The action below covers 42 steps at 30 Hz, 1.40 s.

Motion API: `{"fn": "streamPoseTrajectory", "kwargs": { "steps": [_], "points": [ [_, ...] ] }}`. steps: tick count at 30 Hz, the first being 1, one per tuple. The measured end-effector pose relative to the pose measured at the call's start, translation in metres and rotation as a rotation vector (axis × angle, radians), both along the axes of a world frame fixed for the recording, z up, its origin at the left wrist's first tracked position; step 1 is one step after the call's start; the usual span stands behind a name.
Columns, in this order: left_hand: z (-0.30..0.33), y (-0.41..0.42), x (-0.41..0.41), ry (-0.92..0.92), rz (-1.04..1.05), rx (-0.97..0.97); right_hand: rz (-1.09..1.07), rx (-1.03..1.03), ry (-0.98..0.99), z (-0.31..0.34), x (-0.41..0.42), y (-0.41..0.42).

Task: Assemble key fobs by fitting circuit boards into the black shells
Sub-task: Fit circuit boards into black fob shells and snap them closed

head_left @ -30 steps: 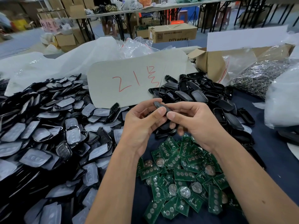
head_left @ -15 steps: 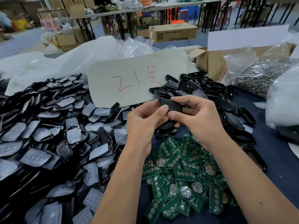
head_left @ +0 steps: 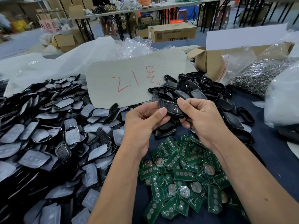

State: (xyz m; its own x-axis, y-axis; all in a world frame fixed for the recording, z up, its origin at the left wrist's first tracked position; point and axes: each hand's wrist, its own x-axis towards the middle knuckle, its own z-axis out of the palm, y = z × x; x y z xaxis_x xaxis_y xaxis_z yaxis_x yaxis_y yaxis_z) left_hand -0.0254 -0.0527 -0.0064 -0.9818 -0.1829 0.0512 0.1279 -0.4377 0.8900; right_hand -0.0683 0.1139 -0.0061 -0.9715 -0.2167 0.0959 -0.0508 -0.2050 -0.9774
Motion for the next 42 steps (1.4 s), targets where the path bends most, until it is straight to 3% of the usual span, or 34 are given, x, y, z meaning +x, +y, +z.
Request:
{"fn": "streamPoseTrajectory", "kwargs": {
  "steps": [7, 11, 20, 26, 30, 34, 36, 42],
  "points": [
    [0.000, -0.002, 0.000, -0.029, -0.021, 0.013, 0.022, -0.050, -0.047, 0.003, 0.004, -0.003],
    [0.002, 0.001, -0.001, -0.133, -0.012, 0.144, 0.000, -0.073, -0.123, 0.003, 0.004, -0.005],
    [0.001, 0.007, -0.002, -0.252, 0.013, 0.243, 0.012, 0.116, -0.110, 0.005, 0.004, -0.004],
    [0.003, 0.038, 0.000, -0.200, 0.111, -0.165, 0.000, 0.233, -0.104, 0.010, 0.002, 0.026],
    [0.010, 0.085, -0.003, -0.147, 0.098, -0.341, -0.149, 0.421, -0.015, 0.014, 0.006, 0.064],
    [0.015, 0.141, -0.013, -0.107, 0.024, -0.690, -0.399, 0.876, 0.114, 0.023, 0.012, 0.120],
    [0.018, 0.170, -0.017, -0.132, -0.085, -0.774, -0.474, 1.059, 0.113, 0.028, 0.019, 0.146],
    [0.024, 0.228, -0.013, -0.050, -0.181, -0.899, -0.665, 1.160, 0.029, 0.033, 0.033, 0.201]
  ]
}}
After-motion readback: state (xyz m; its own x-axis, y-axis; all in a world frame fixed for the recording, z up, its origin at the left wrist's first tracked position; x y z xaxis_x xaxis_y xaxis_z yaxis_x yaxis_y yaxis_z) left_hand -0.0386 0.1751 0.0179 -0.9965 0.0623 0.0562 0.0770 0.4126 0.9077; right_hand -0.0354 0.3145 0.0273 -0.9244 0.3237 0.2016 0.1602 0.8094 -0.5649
